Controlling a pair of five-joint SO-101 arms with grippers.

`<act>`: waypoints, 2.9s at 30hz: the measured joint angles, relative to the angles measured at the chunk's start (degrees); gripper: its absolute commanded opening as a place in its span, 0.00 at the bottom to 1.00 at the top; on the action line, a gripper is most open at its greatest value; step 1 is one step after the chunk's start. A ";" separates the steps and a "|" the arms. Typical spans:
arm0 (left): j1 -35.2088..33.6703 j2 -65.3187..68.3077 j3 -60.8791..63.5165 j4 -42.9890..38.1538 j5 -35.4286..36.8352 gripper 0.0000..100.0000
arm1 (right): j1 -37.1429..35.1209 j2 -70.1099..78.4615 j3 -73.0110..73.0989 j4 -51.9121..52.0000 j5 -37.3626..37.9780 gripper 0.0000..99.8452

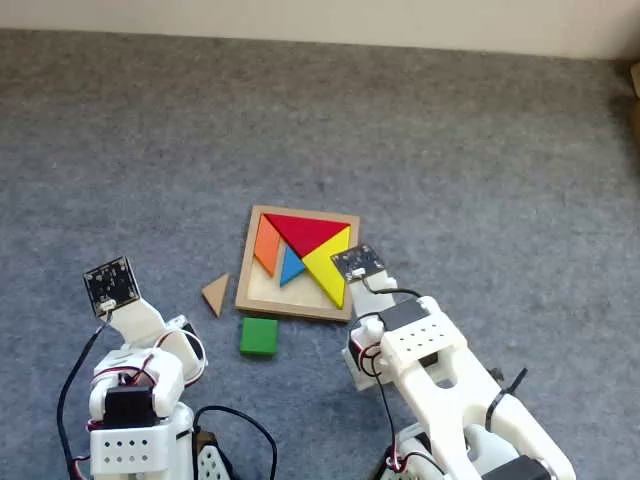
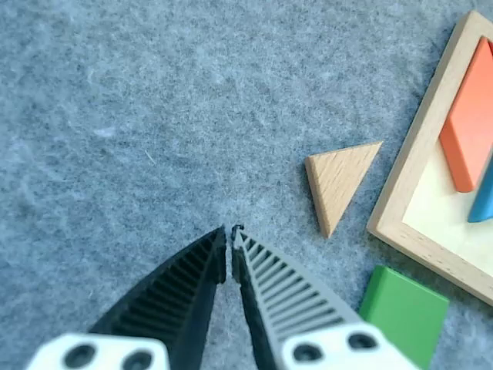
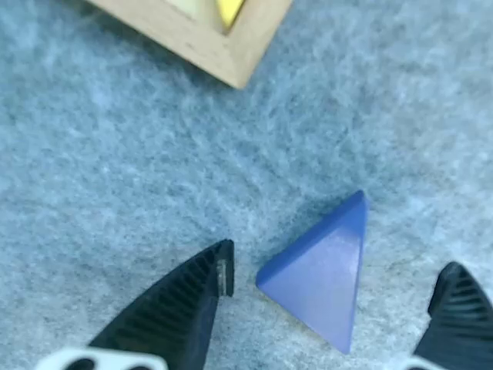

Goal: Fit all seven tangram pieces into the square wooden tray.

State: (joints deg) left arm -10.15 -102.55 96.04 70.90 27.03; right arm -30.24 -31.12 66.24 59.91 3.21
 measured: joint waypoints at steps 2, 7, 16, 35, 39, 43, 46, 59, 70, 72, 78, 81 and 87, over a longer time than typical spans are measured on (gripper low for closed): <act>0.00 0.00 0.00 0.00 0.00 0.04 | 0.00 0.00 0.00 0.26 0.00 0.34; 0.00 0.00 0.00 0.00 0.00 0.04 | 1.23 0.00 0.00 0.26 0.00 0.29; 0.00 0.00 0.00 0.00 0.00 0.04 | 1.14 0.00 0.00 4.48 2.90 0.29; 0.00 0.00 0.00 0.00 0.00 0.04 | 1.14 0.00 0.00 3.25 6.42 0.29; 0.00 0.00 0.00 0.00 0.00 0.04 | 1.14 0.00 0.00 3.16 6.42 0.29; 0.00 0.00 0.00 0.00 0.00 0.04 | 1.14 0.00 0.00 2.99 6.42 0.29; 0.00 0.00 0.00 0.00 0.00 0.04 | 1.14 0.00 0.53 2.90 6.42 0.29; 0.00 0.00 0.00 0.00 0.00 0.04 | 1.23 0.00 0.79 2.90 6.77 0.17; 0.00 0.00 0.00 0.00 0.00 0.04 | 1.41 0.00 0.70 4.40 6.77 0.11; 0.00 0.00 0.00 0.00 0.00 0.04 | 1.32 -0.09 0.18 6.51 6.86 0.11; 0.00 0.00 0.00 0.00 0.00 0.04 | 1.32 -2.81 -5.98 11.52 6.86 0.11; 0.00 0.00 0.00 0.00 0.00 0.04 | 1.32 -4.75 -8.97 11.78 6.86 0.11; 0.00 0.00 0.00 0.00 0.00 0.04 | 0.53 -5.27 -16.09 8.62 6.77 0.11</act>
State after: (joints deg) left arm -10.15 -102.55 96.04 70.90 27.03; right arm -29.71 -36.40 50.15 68.53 9.98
